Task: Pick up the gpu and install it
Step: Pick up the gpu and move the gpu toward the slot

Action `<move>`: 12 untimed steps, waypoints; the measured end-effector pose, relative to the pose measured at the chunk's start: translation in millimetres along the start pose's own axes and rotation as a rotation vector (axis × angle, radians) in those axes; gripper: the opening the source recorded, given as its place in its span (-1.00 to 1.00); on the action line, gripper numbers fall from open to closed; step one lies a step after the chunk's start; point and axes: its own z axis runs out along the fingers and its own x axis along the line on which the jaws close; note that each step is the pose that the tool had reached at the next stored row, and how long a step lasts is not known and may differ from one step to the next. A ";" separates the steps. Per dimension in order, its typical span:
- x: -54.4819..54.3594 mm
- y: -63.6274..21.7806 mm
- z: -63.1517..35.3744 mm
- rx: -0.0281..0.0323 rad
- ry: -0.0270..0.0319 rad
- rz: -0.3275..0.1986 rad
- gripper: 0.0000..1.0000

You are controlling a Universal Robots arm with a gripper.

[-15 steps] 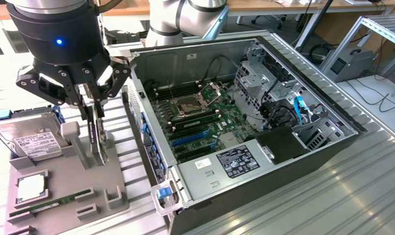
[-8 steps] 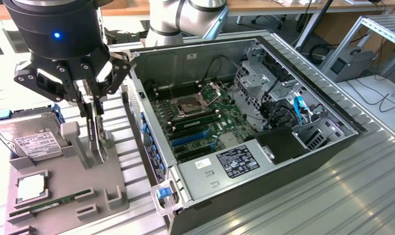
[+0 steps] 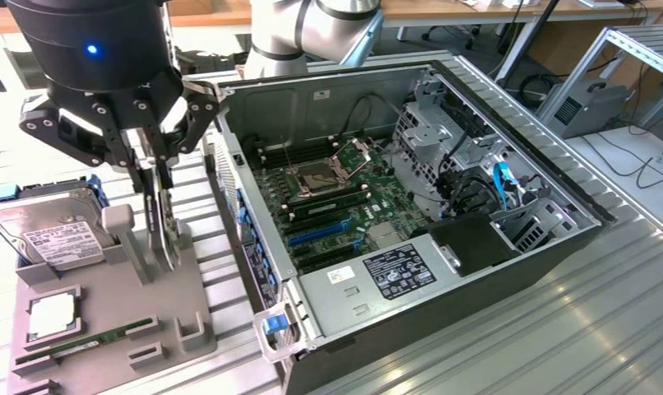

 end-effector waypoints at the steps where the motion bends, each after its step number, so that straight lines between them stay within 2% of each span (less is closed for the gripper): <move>1: 0.0 0.0 -0.8 0.0000 0.0000 0.000 -0.46; 6: -0.1 0.2 -4.9 -0.0001 -0.0001 0.000 -0.46; 9: -0.6 0.6 -18.1 -0.0001 0.0000 0.000 -0.46; 12: -0.8 0.8 -23.8 0.0000 0.0000 0.000 -0.46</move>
